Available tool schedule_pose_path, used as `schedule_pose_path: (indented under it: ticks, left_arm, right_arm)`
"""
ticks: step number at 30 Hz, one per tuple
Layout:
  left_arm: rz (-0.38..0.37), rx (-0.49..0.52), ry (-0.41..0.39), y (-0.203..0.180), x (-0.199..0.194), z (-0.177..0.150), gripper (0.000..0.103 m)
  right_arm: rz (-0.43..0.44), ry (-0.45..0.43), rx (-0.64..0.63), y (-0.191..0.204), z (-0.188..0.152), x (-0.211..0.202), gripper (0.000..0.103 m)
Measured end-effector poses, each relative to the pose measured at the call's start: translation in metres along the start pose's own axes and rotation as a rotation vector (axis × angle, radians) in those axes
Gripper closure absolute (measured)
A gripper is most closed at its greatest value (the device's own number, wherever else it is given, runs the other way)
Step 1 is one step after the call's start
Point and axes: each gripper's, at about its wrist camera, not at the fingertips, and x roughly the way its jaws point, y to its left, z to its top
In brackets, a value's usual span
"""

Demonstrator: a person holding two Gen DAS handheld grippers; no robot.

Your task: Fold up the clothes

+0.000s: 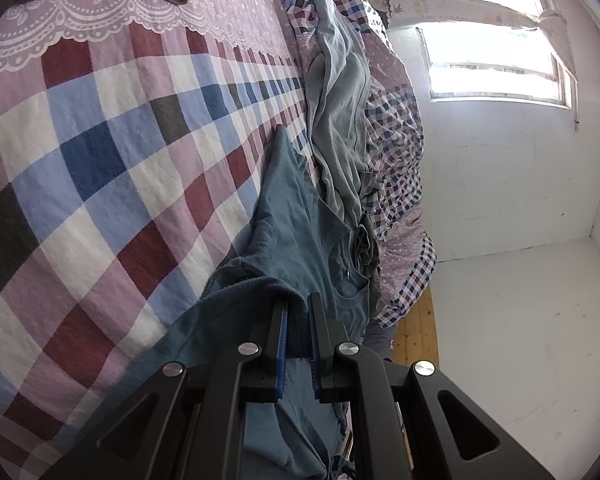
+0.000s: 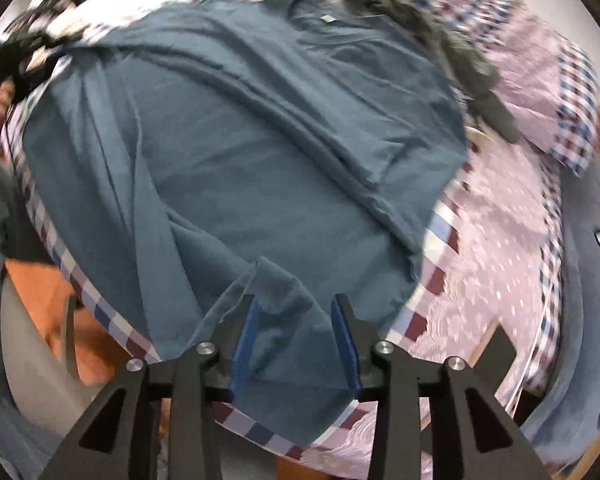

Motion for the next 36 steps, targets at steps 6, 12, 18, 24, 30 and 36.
schedule_pose_path:
  ticks: [6,12,18,24,30,36]
  left_arm:
    - [0.005,-0.003,0.009,0.001,0.002,0.001,0.095]
    - [0.014,0.006,0.016,0.001,0.003,0.002,0.095]
    - [0.04,0.005,0.019,0.005,0.001,0.004,0.095]
    - [0.051,0.013,0.019,0.007,0.001,0.004,0.095]
    - [0.061,0.022,0.019,0.006,0.002,0.004,0.095]
    - [0.066,0.029,0.017,0.005,0.001,0.003,0.095]
  right_arm:
    - [-0.006,0.101,-0.165,-0.003,0.01,0.018,0.061]
    - [0.093,0.129,-0.227,-0.002,0.015,0.025,0.06]
    - [0.171,0.201,-0.297,0.008,0.022,0.05,0.059]
    - [0.211,0.194,-0.31,0.002,0.027,0.053,0.059]
    - [0.184,0.143,-0.318,0.006,0.013,0.041,0.072]
    - [0.115,0.031,-0.282,0.009,-0.001,0.023,0.097]
